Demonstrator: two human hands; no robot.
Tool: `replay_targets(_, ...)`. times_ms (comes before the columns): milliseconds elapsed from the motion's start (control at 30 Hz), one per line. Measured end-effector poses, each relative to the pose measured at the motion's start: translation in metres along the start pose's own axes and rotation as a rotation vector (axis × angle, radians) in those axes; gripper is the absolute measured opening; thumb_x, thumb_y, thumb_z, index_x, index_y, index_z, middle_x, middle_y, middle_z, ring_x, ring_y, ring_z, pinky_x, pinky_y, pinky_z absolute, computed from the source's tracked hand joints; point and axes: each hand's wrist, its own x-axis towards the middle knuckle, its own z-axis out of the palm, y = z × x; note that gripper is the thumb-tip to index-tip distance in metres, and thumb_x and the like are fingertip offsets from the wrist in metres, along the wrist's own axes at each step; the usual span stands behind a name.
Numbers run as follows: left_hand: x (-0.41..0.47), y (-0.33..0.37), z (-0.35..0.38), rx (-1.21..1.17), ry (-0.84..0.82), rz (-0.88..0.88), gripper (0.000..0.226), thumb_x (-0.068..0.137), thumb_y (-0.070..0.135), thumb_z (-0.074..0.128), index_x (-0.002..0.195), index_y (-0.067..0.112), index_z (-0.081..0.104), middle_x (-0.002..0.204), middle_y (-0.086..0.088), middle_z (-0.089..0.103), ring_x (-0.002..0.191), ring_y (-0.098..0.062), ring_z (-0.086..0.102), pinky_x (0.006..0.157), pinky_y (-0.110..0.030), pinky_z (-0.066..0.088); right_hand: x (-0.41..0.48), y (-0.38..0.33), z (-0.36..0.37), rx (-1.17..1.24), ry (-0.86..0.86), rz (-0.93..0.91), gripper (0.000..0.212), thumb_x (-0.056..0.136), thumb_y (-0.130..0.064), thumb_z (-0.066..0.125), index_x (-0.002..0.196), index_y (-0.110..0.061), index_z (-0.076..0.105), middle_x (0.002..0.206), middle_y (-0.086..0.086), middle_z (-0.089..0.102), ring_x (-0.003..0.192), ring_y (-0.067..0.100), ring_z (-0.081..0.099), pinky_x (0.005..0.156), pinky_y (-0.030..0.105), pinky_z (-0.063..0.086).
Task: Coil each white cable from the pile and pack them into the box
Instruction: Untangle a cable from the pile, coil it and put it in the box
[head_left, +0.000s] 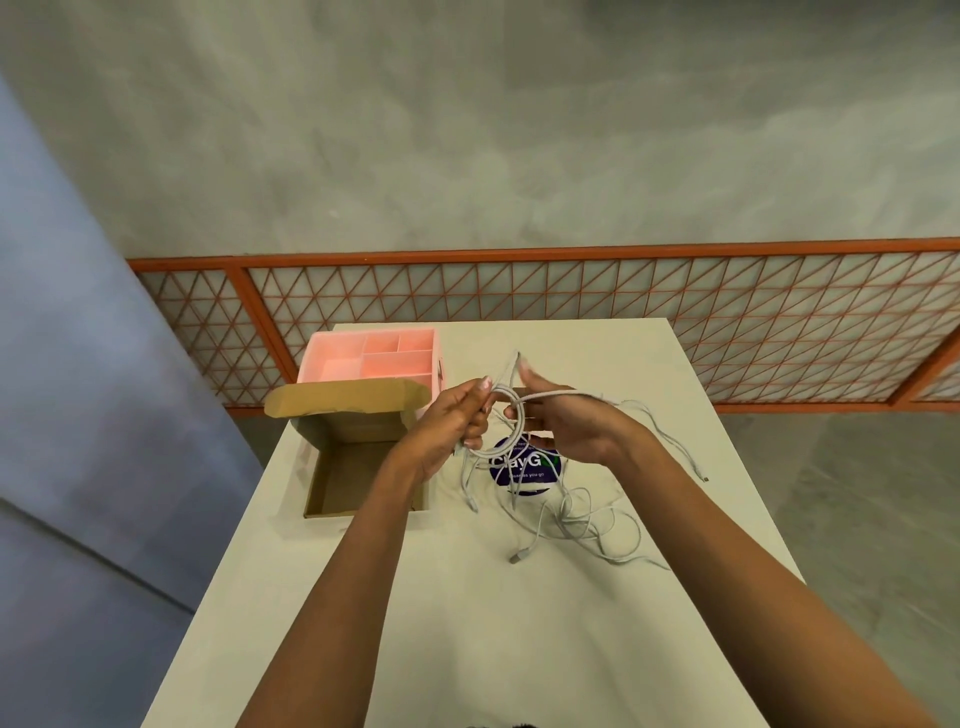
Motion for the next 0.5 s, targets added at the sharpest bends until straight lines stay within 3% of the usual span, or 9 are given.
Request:
replay_targets(67, 0.001, -0.002, -0.003, -0.006, 0.035, 0.009, 0.031, 0.101, 0.03, 0.038, 0.075, 0.014, 0.044, 0.064, 0.0, 0.022, 0.047, -0.005, 0.022, 0.044, -0.014, 0.026, -0.003, -0.001, -0.003, -0.036, -0.051, -0.005, 0.03, 0.091, -0.037, 0.057, 0.112, -0.016, 0.064, 0.094, -0.004, 0.065, 0.09, 0.01, 0.052, 0.084, 0.027, 0.037)
replay_targets(133, 0.002, -0.004, -0.005, -0.003, 0.061, 0.02, 0.032, 0.101, 0.032, 0.039, 0.074, 0.015, 0.044, 0.064, 0.0, 0.022, 0.047, -0.005, 0.022, 0.044, -0.015, 0.026, -0.004, -0.003, -0.005, -0.045, -0.077, -0.005, 0.037, 0.088, -0.013, 0.064, 0.123, -0.005, 0.059, 0.11, 0.005, 0.064, 0.099, 0.011, 0.057, 0.081, 0.023, 0.045)
replay_targets(200, 0.002, -0.006, -0.007, 0.006, 0.074, 0.037, 0.031, 0.1, 0.033, 0.04, 0.075, 0.015, 0.043, 0.063, 0.003, 0.025, 0.047, -0.005, 0.022, 0.044, -0.015, 0.027, -0.006, -0.005, -0.005, -0.072, -0.061, 0.005, 0.043, 0.084, 0.0, 0.066, 0.126, 0.003, 0.055, 0.112, 0.012, 0.064, 0.095, 0.011, 0.062, 0.071, 0.018, 0.052)
replay_targets(267, 0.002, -0.006, -0.007, 0.019, 0.093, 0.054, 0.031, 0.101, 0.033, 0.039, 0.076, 0.015, 0.043, 0.058, 0.008, 0.028, 0.047, -0.004, 0.023, 0.044, -0.015, 0.026, -0.009, -0.01, -0.002, -0.082, 0.009, 0.007, 0.037, 0.08, 0.005, 0.069, 0.114, 0.007, 0.055, 0.095, 0.013, 0.068, 0.079, 0.013, 0.067, 0.064, 0.016, 0.056)
replay_targets(333, 0.002, -0.007, -0.007, 0.028, 0.112, 0.071, 0.031, 0.102, 0.032, 0.037, 0.076, 0.016, 0.042, 0.052, 0.013, 0.028, 0.045, -0.003, 0.023, 0.044, -0.015, 0.026, -0.014, -0.017, 0.001, -0.104, 0.072, -0.001, 0.021, 0.077, 0.007, 0.071, 0.088, 0.002, 0.055, 0.077, 0.013, 0.064, 0.062, 0.013, 0.068, 0.06, 0.016, 0.057)
replay_targets(400, 0.002, -0.007, -0.006, 0.04, 0.132, 0.086, 0.032, 0.102, 0.032, 0.035, 0.076, 0.016, 0.042, 0.05, 0.014, 0.027, 0.045, -0.003, 0.022, 0.045, -0.015, 0.026, -0.018, -0.022, 0.005, -0.205, 0.057, 0.005, 0.017, 0.076, 0.004, 0.073, 0.072, -0.001, 0.057, 0.069, 0.01, 0.061, 0.055, 0.011, 0.067, 0.057, 0.015, 0.055)
replay_targets(500, 0.004, -0.007, -0.005, 0.056, 0.17, 0.108, 0.032, 0.103, 0.032, 0.034, 0.075, 0.016, 0.041, 0.049, 0.013, 0.026, 0.045, -0.003, 0.023, 0.046, -0.017, 0.025, -0.022, -0.022, 0.011, -0.245, 0.047, -0.001, 0.01, 0.076, -0.001, 0.075, 0.073, -0.003, 0.066, 0.064, 0.005, 0.069, 0.056, 0.01, 0.067, 0.057, 0.016, 0.055)
